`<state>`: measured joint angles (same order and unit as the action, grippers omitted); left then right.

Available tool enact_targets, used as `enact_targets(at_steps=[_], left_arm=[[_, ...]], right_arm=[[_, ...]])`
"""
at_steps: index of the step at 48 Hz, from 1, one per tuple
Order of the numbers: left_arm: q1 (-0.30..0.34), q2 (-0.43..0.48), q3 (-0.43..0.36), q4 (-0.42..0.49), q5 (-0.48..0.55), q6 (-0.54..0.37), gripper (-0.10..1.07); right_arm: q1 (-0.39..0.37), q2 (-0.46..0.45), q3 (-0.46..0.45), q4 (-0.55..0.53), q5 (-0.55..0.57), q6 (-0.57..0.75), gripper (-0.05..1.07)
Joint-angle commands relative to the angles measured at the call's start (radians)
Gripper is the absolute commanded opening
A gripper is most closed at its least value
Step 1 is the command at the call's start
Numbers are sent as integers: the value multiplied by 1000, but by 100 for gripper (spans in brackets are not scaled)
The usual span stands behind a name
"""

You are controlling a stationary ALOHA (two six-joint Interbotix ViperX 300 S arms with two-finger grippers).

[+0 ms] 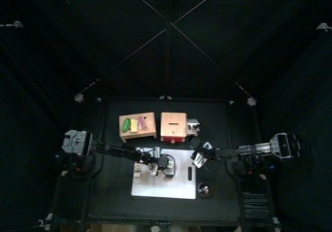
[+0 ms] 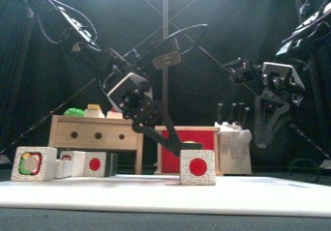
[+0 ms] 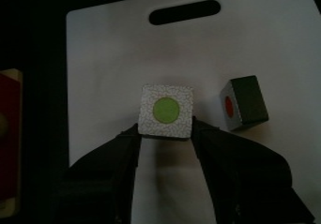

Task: Place near white sushi

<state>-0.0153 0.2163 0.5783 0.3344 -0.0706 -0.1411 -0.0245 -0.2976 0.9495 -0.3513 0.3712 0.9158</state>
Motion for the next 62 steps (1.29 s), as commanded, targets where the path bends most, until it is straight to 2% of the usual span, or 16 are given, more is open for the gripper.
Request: enact_targets(at_steps=[1,9,24,35,44,62], left_arm=[[2,-34,-8,2,6,0,71],[-14,-92,37,-6,67,-8,71],[-98,-230,190,-127,129,-6,71],[-114,-284,281,-198,144,-5,71],[-107,-296,319,-202,147,-5,71],[-97,-296,328,-202,158,-6,72]], right_arm=[[2,-12,-14,2,-3,0,65],[9,-12,-15,12,-3,0,65],[14,-11,-20,12,-3,0,65],[14,-3,-26,12,-3,0,65],[14,9,-32,12,-3,0,65],[14,17,-37,9,-3,0,65]])
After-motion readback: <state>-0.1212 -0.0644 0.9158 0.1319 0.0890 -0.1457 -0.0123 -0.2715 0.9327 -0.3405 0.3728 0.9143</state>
